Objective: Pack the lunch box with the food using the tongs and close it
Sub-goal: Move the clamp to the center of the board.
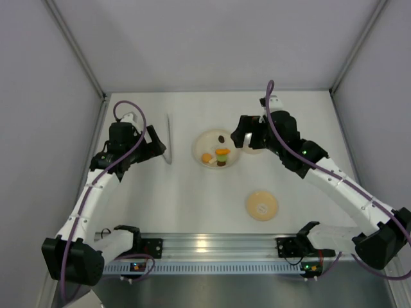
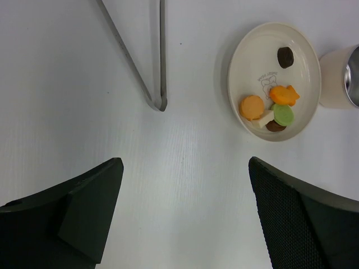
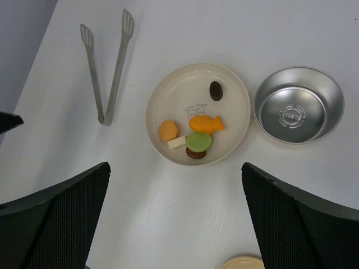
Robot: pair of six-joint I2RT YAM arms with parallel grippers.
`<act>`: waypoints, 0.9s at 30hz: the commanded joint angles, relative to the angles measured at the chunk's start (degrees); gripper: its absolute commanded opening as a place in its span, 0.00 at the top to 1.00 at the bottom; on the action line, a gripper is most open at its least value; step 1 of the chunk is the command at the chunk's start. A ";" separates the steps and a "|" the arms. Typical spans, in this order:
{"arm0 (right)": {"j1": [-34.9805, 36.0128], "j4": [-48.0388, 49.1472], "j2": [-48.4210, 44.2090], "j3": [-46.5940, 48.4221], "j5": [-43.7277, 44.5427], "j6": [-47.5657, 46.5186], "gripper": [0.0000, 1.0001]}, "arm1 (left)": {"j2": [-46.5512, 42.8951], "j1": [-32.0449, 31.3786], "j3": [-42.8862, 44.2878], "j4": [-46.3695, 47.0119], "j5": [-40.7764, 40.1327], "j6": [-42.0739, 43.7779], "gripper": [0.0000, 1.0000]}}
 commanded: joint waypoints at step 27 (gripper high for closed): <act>6.94 2.91 24.11 20.14 -1.18 -2.82 0.00 | 0.40 3.05 2.55 -4.65 -21.43 -6.19 0.02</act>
